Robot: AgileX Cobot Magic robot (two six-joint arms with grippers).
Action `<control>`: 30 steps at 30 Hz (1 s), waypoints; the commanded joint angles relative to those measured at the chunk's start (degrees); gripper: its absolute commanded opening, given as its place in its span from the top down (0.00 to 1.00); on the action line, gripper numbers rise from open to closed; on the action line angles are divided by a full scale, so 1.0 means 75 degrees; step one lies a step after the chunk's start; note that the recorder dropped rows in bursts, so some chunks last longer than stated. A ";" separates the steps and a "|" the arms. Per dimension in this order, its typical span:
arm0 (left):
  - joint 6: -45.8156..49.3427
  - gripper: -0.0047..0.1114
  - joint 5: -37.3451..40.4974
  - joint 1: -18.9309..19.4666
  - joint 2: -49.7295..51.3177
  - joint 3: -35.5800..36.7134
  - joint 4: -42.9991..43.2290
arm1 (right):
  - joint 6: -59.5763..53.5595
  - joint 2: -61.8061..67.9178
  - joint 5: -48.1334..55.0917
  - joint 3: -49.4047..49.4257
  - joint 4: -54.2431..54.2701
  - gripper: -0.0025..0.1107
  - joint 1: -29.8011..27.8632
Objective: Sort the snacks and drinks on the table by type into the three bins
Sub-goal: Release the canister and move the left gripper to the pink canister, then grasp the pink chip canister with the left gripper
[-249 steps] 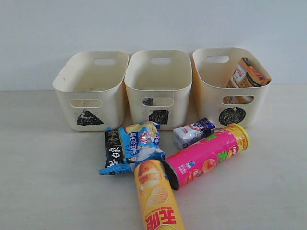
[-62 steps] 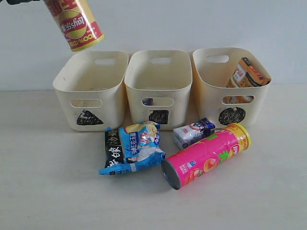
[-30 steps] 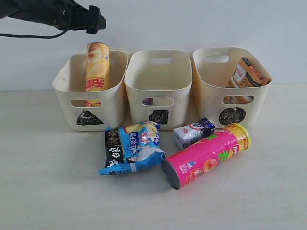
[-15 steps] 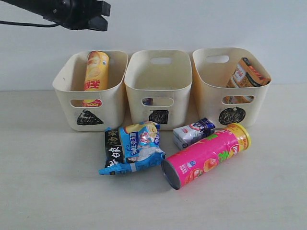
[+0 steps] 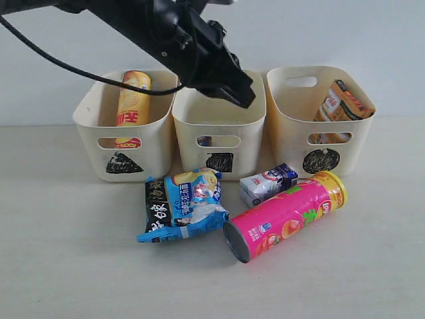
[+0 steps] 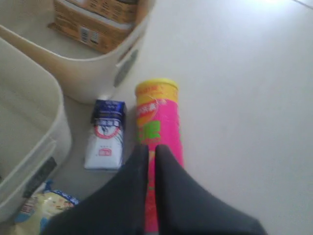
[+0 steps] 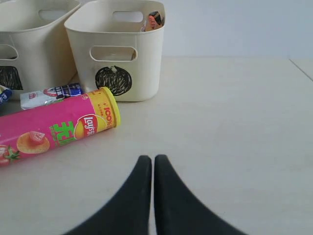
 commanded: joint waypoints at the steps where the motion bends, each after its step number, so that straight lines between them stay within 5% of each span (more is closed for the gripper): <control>1: -0.0522 0.92 0.0610 -0.0829 -0.0104 0.0020 0.1410 | -0.0029 -0.0042 -0.0064 -0.0009 0.0003 0.98 -0.0036; 10: -0.1675 0.90 0.0882 -0.2224 0.0382 0.0020 0.2626 | -0.0029 -0.0042 -0.0064 -0.0009 0.0003 0.98 -0.0036; 19: -0.2767 0.23 0.0149 -0.2450 0.1671 0.0020 0.3901 | -0.0029 -0.0042 -0.0064 -0.0009 0.0003 0.98 -0.0036; 30: -0.3037 0.16 -0.1100 -0.2450 0.2277 0.0020 0.4489 | -0.0029 -0.0042 -0.0064 -0.0009 0.0003 0.98 -0.0036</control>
